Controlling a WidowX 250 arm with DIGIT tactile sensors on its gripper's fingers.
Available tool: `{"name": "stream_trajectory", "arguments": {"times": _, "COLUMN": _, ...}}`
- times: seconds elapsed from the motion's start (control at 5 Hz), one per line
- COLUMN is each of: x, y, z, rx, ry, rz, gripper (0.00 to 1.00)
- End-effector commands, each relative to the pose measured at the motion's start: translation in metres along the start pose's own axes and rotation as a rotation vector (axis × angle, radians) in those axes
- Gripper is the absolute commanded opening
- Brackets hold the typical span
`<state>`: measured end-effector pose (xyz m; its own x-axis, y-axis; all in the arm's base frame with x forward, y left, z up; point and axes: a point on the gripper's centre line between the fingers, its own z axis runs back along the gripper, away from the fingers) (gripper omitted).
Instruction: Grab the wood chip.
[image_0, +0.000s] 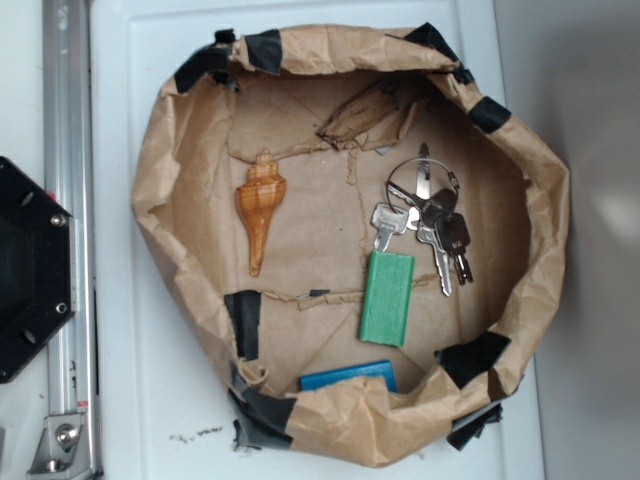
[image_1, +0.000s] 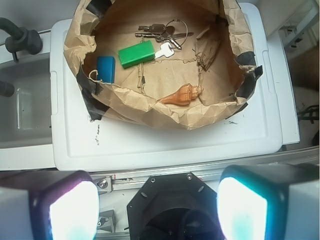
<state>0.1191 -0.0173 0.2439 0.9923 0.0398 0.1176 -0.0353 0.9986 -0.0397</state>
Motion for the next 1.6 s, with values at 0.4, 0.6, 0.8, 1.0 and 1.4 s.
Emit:
{"name": "stream_trajectory", "arguments": {"times": 0.4, "x": 0.071, "y": 0.045, "z": -0.095, "rx": 0.109, "ry": -0.057, "rz": 0.338, "gripper": 1.00}}
{"name": "stream_trajectory", "arguments": {"times": 0.6, "x": 0.091, "y": 0.053, "z": -0.124, "rx": 0.121, "ry": -0.092, "rz": 0.391, "gripper": 1.00}}
{"name": "stream_trajectory", "arguments": {"times": 0.8, "x": 0.105, "y": 0.064, "z": -0.146, "rx": 0.108, "ry": -0.151, "rz": 0.487, "gripper": 1.00}}
{"name": "stream_trajectory", "arguments": {"times": 1.0, "x": 0.120, "y": 0.071, "z": -0.158, "rx": 0.130, "ry": -0.193, "rz": 0.540, "gripper": 1.00}}
{"name": "stream_trajectory", "arguments": {"times": 1.4, "x": 0.146, "y": 0.089, "z": -0.192, "rx": 0.149, "ry": -0.166, "rz": 0.557, "gripper": 1.00}}
